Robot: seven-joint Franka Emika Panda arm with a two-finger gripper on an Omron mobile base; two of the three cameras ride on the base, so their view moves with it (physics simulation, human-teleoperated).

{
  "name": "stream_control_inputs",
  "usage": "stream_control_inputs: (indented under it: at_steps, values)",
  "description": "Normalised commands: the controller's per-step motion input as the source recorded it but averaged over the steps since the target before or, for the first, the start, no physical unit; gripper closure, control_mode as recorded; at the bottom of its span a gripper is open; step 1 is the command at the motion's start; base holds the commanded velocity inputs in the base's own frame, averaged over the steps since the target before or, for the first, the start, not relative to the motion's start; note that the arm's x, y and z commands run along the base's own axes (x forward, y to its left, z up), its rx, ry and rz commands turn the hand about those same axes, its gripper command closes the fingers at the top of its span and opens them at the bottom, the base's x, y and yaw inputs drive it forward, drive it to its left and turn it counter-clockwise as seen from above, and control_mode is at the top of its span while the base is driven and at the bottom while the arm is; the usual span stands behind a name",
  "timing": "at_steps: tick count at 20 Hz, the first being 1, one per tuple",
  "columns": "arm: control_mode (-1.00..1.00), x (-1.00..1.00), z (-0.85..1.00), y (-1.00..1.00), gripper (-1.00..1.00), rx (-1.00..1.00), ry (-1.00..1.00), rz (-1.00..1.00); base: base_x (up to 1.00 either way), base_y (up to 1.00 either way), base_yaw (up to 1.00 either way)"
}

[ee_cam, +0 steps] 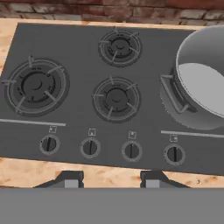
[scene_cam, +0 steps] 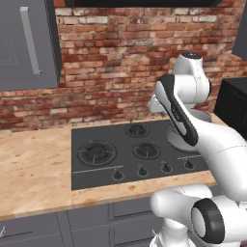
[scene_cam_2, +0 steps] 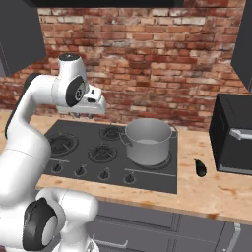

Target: Turn on the burner for the pot on the stove. Wait thirty seconds for the pot to heat up. Then add the eggplant to the pot.

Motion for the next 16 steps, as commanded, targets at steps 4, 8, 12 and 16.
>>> stream_control_inputs:
  at_steps: [4,8,12,16]
  values:
    - [-1.00,-0.29,-0.04,-0.09,-1.00,0.00,0.01,0.00,0.00,0.00,0.00]
    - [-1.00,-0.32,-0.18,-0.32,-1.00,0.00,0.06,-0.08,0.00,0.00,0.00]
    - [-1.00,-0.30,-0.15,-0.60,-1.00,0.01,0.06,-0.06,0.00,0.00,0.00]
    - [-1.00,-0.29,-0.20,-0.72,-1.00,0.04,0.06,-0.05,0.00,0.00,0.00]
